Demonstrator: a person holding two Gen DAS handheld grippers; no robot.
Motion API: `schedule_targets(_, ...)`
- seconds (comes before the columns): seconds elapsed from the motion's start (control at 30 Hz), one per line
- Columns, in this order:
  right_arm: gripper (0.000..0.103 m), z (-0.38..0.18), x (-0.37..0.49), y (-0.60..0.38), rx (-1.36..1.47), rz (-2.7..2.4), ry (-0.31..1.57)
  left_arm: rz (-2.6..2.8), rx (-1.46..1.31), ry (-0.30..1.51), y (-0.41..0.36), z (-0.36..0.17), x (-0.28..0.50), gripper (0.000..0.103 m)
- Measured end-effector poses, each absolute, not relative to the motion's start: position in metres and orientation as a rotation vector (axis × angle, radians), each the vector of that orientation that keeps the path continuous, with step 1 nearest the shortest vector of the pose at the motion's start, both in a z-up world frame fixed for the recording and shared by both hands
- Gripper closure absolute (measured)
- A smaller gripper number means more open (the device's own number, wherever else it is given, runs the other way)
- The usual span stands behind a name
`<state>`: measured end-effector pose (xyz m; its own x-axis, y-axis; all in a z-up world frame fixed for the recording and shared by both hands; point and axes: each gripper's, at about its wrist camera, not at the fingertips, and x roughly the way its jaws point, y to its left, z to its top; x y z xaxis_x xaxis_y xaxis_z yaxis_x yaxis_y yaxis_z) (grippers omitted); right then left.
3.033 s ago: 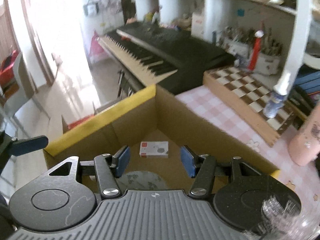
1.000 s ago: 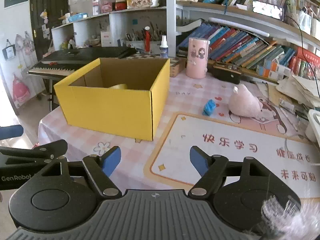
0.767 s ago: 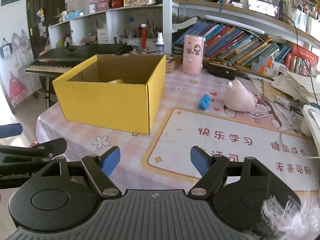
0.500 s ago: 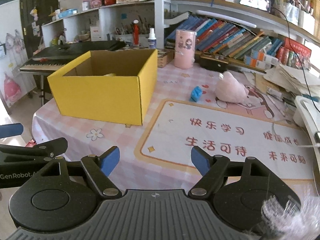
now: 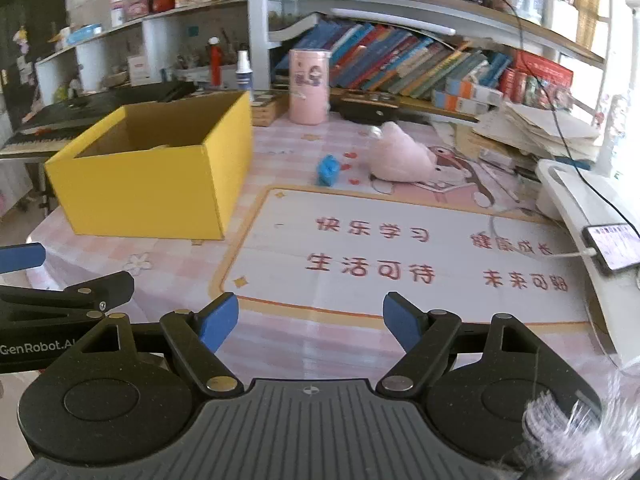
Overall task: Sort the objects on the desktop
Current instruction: 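Withdraw both open tools from the box back over the table, then move both tools toward the blue plastic bag and pink plush pig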
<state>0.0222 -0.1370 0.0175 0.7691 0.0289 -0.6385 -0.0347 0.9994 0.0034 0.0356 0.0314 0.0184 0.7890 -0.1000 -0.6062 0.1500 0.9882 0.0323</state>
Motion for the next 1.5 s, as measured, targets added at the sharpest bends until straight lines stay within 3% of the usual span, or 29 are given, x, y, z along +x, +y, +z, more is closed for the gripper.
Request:
schedule_targets(0.77,0.024,0.01,0.065,-0.21,0.04,-0.049,0.736,-0.222,0.13,0.683,-0.044,0.013,0.094,0.003)
schedule_targets(1.5,0.021,0.008,0.162,-0.312,-0.018,0.026,0.769,-0.117,0.073,0.726,-0.135,0.005,0.172,0.003)
